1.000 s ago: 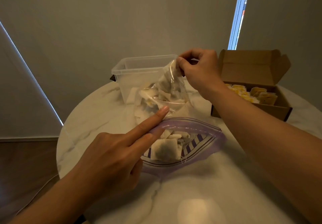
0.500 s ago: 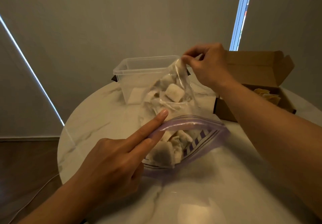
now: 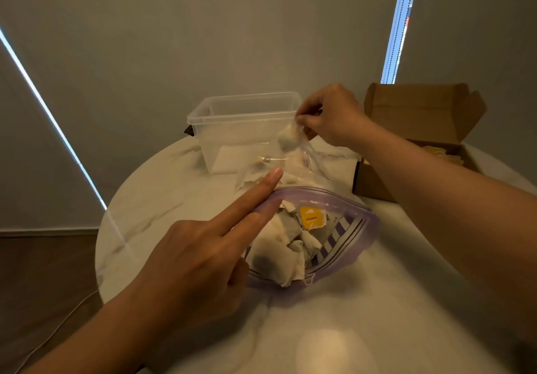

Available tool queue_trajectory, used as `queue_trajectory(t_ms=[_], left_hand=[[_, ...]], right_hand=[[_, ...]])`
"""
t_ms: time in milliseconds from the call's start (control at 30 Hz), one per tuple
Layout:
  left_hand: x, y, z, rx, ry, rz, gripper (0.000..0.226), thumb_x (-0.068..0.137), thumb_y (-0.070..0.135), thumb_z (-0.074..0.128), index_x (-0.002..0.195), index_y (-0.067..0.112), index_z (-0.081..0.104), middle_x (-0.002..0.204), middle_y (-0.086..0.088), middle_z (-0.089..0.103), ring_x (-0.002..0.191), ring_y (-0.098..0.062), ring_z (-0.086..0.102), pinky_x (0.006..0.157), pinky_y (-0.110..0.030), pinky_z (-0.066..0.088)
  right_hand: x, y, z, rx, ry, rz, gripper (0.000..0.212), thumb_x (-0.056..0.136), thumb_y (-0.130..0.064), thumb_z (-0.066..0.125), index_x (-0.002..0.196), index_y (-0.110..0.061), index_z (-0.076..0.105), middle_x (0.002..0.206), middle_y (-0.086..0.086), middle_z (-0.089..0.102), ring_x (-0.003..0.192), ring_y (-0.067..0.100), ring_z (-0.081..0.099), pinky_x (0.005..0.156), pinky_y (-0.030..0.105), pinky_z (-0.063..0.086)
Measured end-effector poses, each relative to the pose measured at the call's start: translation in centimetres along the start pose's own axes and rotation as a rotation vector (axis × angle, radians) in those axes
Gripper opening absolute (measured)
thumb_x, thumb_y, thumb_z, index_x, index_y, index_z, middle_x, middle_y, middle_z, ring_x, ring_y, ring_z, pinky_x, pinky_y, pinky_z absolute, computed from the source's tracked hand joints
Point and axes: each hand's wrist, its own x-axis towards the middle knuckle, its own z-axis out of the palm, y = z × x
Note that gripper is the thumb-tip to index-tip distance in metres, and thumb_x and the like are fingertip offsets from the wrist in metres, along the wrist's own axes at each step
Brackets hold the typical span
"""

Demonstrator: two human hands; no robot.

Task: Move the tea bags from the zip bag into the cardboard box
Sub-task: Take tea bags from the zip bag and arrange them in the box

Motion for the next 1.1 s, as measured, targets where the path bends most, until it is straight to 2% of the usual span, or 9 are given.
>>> queue_trajectory(t_ms=[100, 267, 400, 467, 533, 633, 833, 967, 1100], left_hand=[[1.4, 0.3, -0.2, -0.041, -0.045, -0.019, 0.091, 0.066, 0.01, 0.062, 0.152, 0.023, 0.033, 0.164, 0.009, 0.021, 0.047, -0.012, 0.049, 0.041, -0.028, 0.048], [4.4, 0.6, 0.1, -0.078, -0.067, -0.029, 0.093, 0.065, 0.015, 0.061, 0.153, 0.022, 0.034, 0.164, 0.009, 0.018, 0.051, -0.01, 0.051, 0.044, -0.026, 0.05], [6.3, 1.0, 1.3, -0.089, -0.062, -0.025, 0.093, 0.061, 0.011, 0.061, 0.151, 0.019, 0.04, 0.163, 0.011, 0.022, 0.055, -0.006, 0.039, 0.045, -0.025, 0.049], [6.9, 1.0, 1.8, -0.094, -0.062, -0.034, 0.091, 0.062, 0.014, 0.059, 0.151, 0.022, 0.04, 0.162, 0.014, 0.022, 0.059, -0.005, 0.043, 0.047, -0.026, 0.052], [7.0, 0.8, 2.1, -0.123, -0.055, -0.044, 0.089, 0.063, 0.015, 0.057, 0.15, 0.024, 0.041, 0.161, 0.018, 0.023, 0.059, -0.003, 0.049, 0.049, -0.027, 0.053], [6.5, 0.6, 2.1, -0.197, -0.049, -0.044, 0.087, 0.063, 0.013, 0.057, 0.148, 0.025, 0.045, 0.159, 0.02, 0.029, 0.049, 0.001, 0.042, 0.047, -0.026, 0.05], [6.0, 0.1, 2.0, -0.27, -0.079, 0.011, 0.083, 0.061, 0.009, 0.059, 0.143, 0.021, 0.052, 0.157, 0.013, 0.036, 0.051, 0.01, 0.046, 0.049, -0.013, 0.037], [5.8, -0.4, 2.2, -0.292, -0.084, 0.025, 0.085, 0.061, 0.008, 0.06, 0.144, 0.022, 0.051, 0.157, 0.014, 0.035, 0.05, 0.009, 0.045, 0.048, -0.014, 0.037], [5.5, -0.8, 2.3, -0.322, -0.059, 0.039, 0.083, 0.062, 0.006, 0.061, 0.144, 0.019, 0.051, 0.156, 0.01, 0.039, 0.058, 0.015, 0.047, 0.054, -0.008, 0.035]], right_hand=[[0.4, -0.3, 0.7, 0.186, -0.097, 0.007, 0.017, 0.09, -0.009, 0.066, 0.106, -0.009, 0.072, 0.089, 0.003, 0.072, 0.075, 0.01, 0.072, 0.078, 0.03, 0.06], [-0.7, 0.4, -0.8, 0.35, -0.146, 0.03, 0.021, 0.092, -0.008, 0.062, 0.113, -0.007, 0.068, 0.101, 0.008, 0.071, 0.091, 0.014, 0.071, 0.082, 0.032, 0.059], [-3.1, 0.9, -4.6, 0.361, -0.025, 0.072, 0.016, 0.092, -0.01, 0.063, 0.106, -0.01, 0.07, 0.095, 0.007, 0.073, 0.086, 0.012, 0.072, 0.08, 0.032, 0.06], [-5.1, 1.1, -7.0, 0.288, 0.038, 0.066, 0.015, 0.092, -0.012, 0.064, 0.106, -0.011, 0.071, 0.092, 0.004, 0.073, 0.08, 0.01, 0.072, 0.076, 0.028, 0.06], [-7.8, 1.3, -9.1, 0.213, 0.127, 0.028, 0.012, 0.091, -0.016, 0.066, 0.1, -0.012, 0.072, 0.085, 0.002, 0.073, 0.074, 0.01, 0.071, 0.069, 0.025, 0.059], [-12.2, 0.7, -11.1, 0.212, 0.187, -0.1, 0.003, 0.086, -0.016, 0.071, 0.088, -0.015, 0.073, 0.075, -0.002, 0.072, 0.065, 0.01, 0.068, 0.064, 0.024, 0.056], [-17.4, -2.7, -8.2, 0.13, -0.318, -0.328, 0.014, 0.083, -0.021, 0.072, 0.096, -0.023, 0.076, 0.086, -0.016, 0.071, 0.08, 0.003, 0.068, 0.069, 0.016, 0.055], [-16.9, -3.0, -4.0, -0.062, -0.376, -0.444, 0.02, 0.084, -0.014, 0.074, 0.1, -0.026, 0.076, 0.088, -0.018, 0.069, 0.074, -0.007, 0.057, 0.069, 0.014, 0.05], [-16.5, -3.2, -1.6, -0.097, -0.391, -0.447, 0.013, 0.085, -0.017, 0.071, 0.095, -0.022, 0.077, 0.089, -0.006, 0.072, 0.072, 0.002, 0.054, 0.066, 0.014, 0.039]])
